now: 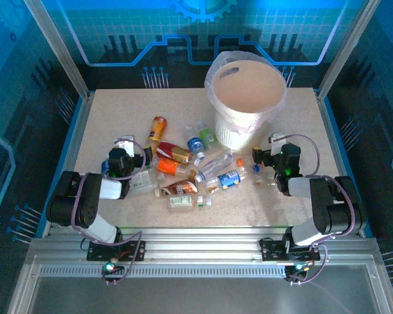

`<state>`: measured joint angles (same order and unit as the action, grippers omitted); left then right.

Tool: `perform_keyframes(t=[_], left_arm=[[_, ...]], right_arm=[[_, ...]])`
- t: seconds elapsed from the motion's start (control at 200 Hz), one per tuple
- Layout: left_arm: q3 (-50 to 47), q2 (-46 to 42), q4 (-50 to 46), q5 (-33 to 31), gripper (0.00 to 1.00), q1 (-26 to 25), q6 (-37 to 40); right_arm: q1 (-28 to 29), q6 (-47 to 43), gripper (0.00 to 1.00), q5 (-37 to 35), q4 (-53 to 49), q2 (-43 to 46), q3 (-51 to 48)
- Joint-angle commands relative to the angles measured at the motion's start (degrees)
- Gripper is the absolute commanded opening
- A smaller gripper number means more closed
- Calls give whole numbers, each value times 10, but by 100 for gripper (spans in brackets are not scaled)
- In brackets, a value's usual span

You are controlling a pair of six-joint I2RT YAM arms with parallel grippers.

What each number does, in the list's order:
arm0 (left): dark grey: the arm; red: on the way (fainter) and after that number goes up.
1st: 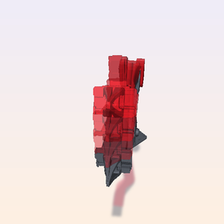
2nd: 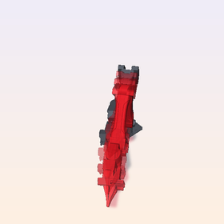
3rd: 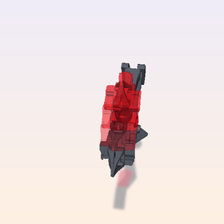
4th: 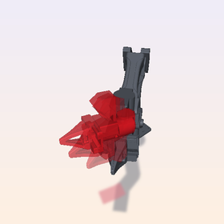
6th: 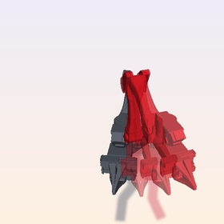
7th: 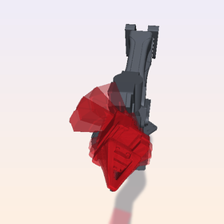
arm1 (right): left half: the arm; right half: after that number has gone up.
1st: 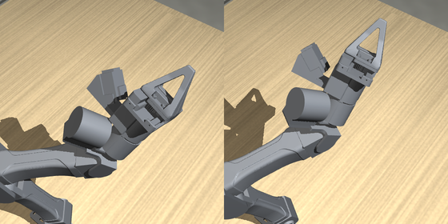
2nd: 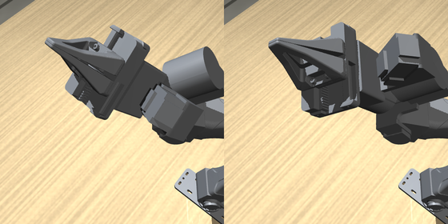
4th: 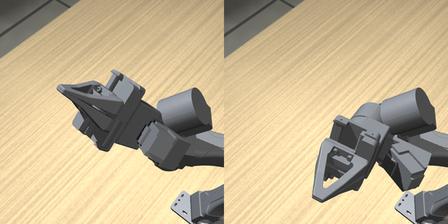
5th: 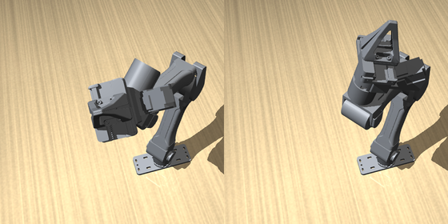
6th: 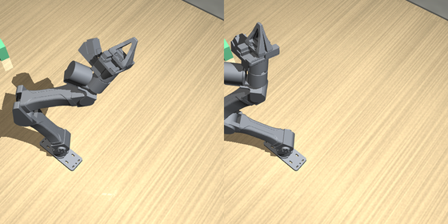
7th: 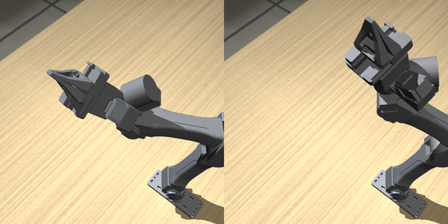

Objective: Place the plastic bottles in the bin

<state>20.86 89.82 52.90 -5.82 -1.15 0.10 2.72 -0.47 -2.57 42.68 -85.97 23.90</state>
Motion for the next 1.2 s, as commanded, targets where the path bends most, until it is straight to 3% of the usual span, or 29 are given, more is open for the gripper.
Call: perform_keyframes(t=[0.0,0.71,1.191], left_arm=[[9,-9,2,-9,99,0,3],[-2,-11,21,-10,99,0,3],[-4,-177,-95,-36,99,0,-11]], right_arm=[[5,-1,100,-3,9,-3,8],[5,0,100,-2,11,-2,6],[-5,24,100,-43,-116,104,31]])
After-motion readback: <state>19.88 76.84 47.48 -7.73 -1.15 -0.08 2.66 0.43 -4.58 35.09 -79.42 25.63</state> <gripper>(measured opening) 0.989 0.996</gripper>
